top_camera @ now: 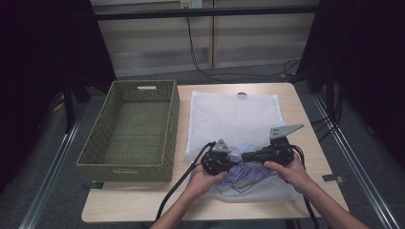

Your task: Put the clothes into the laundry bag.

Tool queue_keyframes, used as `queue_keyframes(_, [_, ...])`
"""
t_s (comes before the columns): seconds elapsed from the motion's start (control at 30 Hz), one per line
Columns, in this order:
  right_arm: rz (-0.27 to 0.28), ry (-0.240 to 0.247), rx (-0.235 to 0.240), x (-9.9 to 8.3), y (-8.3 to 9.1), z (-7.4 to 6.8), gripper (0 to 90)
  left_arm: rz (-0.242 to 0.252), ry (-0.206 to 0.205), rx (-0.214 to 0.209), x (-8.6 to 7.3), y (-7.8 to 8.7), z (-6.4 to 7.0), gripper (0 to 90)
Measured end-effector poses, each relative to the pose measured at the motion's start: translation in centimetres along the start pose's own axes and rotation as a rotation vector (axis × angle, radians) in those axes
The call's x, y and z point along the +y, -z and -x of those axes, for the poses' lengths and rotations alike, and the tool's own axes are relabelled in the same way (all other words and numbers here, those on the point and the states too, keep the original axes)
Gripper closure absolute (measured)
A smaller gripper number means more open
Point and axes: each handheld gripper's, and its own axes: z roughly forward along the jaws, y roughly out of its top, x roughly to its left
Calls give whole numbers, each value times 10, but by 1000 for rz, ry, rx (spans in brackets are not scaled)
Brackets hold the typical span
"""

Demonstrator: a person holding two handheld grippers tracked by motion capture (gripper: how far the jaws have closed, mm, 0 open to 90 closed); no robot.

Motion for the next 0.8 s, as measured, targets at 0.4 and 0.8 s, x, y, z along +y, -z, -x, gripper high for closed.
queue_keyframes(0.4, [-85,-15,9,-21,-12,2,886,6,24,-12,-1,2,-2,877])
queue_keyframes(0.8, [-127,-14,-39,-28,-21,13,828,-18,23,12,4,36,1,546])
